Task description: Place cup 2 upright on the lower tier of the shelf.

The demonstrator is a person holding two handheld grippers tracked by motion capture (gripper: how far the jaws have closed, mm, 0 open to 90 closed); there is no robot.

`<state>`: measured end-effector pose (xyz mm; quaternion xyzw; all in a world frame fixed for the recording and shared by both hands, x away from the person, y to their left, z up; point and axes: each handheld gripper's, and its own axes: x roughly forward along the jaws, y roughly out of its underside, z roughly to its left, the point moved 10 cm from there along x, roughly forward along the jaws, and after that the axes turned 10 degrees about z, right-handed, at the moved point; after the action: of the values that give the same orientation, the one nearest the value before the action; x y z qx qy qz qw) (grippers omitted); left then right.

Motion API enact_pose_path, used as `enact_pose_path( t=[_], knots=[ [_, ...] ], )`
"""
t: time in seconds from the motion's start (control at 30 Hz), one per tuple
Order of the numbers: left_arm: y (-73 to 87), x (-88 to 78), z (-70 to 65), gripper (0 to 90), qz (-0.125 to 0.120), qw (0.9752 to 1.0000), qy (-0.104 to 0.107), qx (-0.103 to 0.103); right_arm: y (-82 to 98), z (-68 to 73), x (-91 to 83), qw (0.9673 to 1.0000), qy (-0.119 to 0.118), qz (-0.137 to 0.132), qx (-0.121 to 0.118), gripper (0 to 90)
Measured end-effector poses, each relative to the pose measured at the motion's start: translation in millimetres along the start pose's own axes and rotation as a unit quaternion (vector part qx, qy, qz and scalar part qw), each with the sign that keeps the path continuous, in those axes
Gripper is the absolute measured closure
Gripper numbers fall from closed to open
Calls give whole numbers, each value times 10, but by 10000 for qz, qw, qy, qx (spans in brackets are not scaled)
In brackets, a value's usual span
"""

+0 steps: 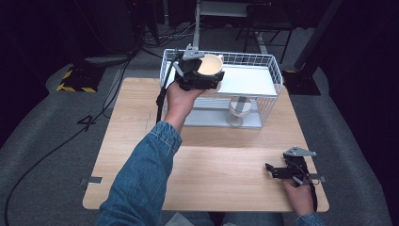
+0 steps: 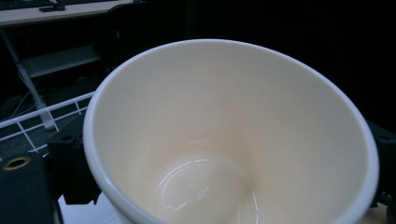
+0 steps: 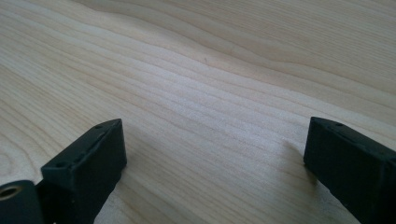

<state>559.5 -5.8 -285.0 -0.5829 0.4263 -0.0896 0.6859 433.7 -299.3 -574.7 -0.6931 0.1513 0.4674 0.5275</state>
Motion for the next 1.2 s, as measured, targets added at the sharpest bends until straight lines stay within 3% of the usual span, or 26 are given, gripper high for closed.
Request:
enact_pose_path(
  t=[0.3,0.53,0.7,0.77,0.97,1.2],
  knots=[
    [-175,171,175,99,60,9999,-98,-109,-4,-2,1,10000,5,-14,-3,60],
    [-206,279,264,99,83,9997,-170,-159,-2,1,0,10000,-1,-5,14,61],
    [-179,427,365,99,245,9987,-432,-132,-2,1,-1,10000,-3,-4,15,61],
    [-170,451,376,98,264,9986,-444,-134,-2,0,-1,10000,-1,-5,12,61],
    [-177,525,419,98,115,9989,-331,-303,-2,1,-1,10000,-2,-5,14,61],
    [-131,589,457,99,211,9988,-214,-377,-2,1,-1,10000,-3,-4,15,61]
  ],
)
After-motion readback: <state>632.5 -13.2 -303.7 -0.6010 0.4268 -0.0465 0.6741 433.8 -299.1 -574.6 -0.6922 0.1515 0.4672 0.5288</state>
